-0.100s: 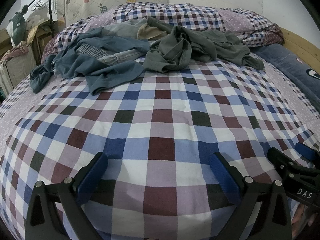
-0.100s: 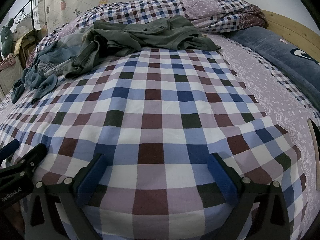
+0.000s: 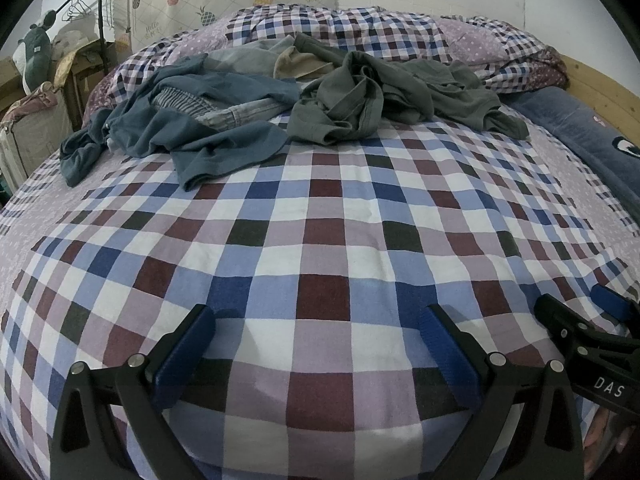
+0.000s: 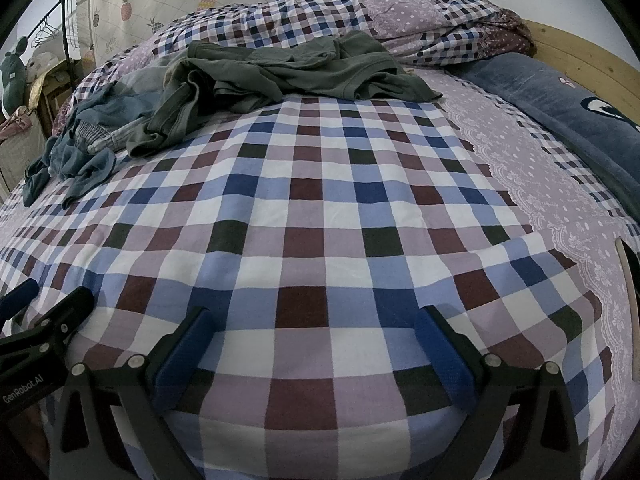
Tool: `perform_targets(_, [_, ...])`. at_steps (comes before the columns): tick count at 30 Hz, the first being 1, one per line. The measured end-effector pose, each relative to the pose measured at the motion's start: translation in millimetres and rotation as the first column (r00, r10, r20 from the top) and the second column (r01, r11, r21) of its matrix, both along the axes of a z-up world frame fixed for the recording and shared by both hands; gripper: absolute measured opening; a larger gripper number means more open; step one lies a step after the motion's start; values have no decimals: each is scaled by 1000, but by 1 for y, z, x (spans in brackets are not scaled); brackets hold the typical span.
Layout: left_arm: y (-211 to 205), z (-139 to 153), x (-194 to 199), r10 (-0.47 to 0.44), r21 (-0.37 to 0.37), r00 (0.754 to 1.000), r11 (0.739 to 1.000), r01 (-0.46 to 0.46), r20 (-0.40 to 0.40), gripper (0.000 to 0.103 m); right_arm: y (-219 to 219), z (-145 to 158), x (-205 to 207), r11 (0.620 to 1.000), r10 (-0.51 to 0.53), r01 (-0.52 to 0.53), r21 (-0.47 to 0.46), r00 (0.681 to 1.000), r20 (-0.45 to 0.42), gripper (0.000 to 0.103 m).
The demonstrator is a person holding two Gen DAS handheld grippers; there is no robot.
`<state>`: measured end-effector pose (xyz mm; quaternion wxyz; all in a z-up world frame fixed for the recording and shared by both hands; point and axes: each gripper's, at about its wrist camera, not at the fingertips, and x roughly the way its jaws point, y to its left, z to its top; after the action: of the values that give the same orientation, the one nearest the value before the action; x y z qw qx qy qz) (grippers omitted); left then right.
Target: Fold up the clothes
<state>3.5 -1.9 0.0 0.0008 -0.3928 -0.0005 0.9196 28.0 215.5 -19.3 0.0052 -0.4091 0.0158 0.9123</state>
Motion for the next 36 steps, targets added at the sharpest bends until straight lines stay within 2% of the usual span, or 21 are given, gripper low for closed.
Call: perform_targets(36, [5, 1, 1, 5, -17, 1000, 1000, -5, 5, 103, 0, 1, -1, 1000, -1, 1, -2, 1000, 0, 103])
